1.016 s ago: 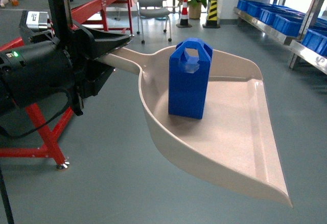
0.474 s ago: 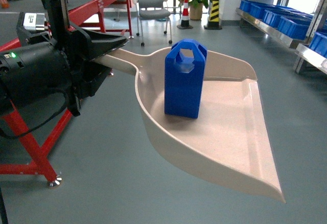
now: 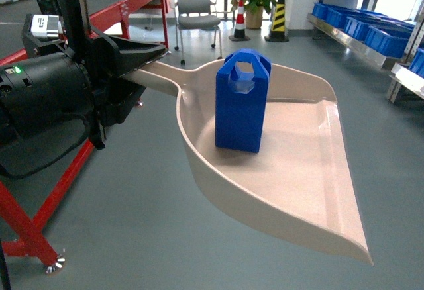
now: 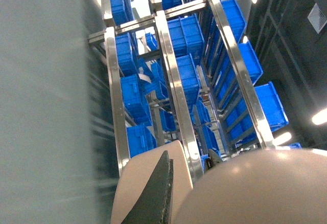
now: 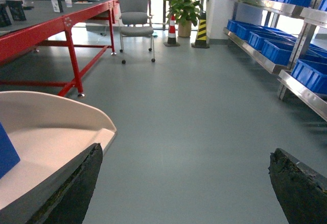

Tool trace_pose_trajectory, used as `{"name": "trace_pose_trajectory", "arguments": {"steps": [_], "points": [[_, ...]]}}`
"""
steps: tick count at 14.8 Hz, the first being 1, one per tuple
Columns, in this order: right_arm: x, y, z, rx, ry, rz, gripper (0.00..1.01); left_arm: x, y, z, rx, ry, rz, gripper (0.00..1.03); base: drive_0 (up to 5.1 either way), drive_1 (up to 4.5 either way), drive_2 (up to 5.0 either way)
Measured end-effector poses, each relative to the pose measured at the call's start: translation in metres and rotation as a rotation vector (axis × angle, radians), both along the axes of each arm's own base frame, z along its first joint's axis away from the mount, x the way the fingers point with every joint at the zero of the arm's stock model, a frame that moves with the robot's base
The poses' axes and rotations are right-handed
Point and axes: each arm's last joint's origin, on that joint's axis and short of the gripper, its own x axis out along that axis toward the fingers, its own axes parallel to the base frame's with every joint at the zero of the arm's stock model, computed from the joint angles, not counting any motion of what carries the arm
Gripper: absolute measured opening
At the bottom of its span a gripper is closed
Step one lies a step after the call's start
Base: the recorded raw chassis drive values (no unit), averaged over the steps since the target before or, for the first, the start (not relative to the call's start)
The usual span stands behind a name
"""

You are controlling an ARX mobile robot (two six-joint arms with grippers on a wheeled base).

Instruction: Place part in tray to right shelf

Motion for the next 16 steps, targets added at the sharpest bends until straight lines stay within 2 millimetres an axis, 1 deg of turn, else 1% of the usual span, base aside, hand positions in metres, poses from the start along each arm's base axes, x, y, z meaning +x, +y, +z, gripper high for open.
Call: {"name": "trace_pose_trajectory", "arguments": {"steps": [16], "points": [[0.0000, 0.0000, 0.0000, 0.000, 0.000, 0.000, 0.98, 0.0000, 0.0002, 0.0001, 0.000, 0.000, 0.002, 0.15, 0.0, 4.02, -4.1]]}}
